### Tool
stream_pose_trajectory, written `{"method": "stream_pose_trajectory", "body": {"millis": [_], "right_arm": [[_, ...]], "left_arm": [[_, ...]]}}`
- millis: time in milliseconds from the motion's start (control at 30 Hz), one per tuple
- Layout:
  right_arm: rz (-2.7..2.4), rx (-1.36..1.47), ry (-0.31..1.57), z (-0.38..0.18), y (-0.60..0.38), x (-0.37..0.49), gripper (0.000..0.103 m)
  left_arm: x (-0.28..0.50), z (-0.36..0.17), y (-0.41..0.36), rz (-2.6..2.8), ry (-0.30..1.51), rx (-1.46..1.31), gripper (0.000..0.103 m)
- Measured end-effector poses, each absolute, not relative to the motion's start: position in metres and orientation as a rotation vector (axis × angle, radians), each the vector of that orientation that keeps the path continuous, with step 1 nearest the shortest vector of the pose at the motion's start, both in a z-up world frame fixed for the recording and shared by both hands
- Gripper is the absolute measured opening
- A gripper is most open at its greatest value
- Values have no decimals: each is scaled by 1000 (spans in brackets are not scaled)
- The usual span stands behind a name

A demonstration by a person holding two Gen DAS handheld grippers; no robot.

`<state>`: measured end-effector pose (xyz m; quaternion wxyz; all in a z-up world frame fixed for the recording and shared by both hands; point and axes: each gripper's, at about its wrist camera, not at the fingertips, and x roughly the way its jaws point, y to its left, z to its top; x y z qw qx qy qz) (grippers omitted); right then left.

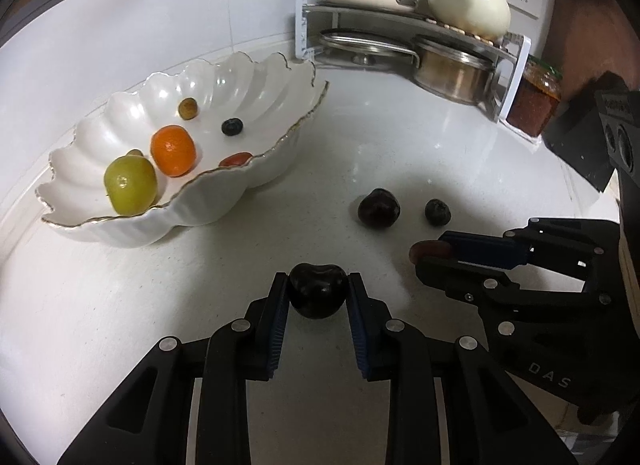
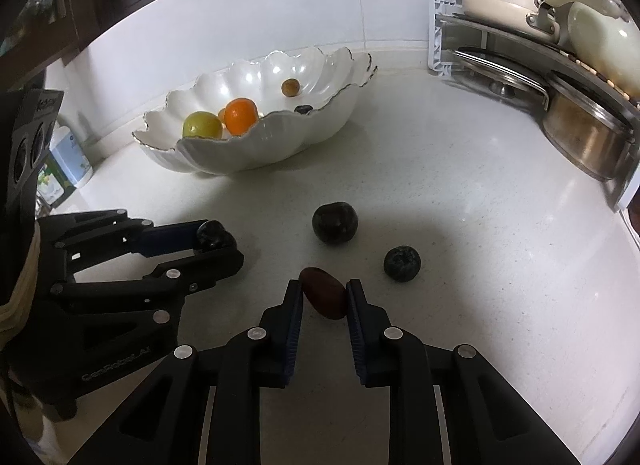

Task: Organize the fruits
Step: 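Grasp the dark plum with the left gripper while the right gripper grasps the red-brown date, then carry the dark plum and red-brown date with both grippers over the white bowl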

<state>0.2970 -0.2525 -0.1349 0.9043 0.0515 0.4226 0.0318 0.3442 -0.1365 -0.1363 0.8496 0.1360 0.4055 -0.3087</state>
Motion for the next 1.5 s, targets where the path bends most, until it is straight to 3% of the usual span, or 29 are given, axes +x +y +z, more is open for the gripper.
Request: {"method": "stream_pose_trajectory", "body": {"millis": [1500], "right_arm": [[97,77,631,-33,-215,274,24]], "left_arm": [[312,-29,-64,-455,660,104,29]]}}
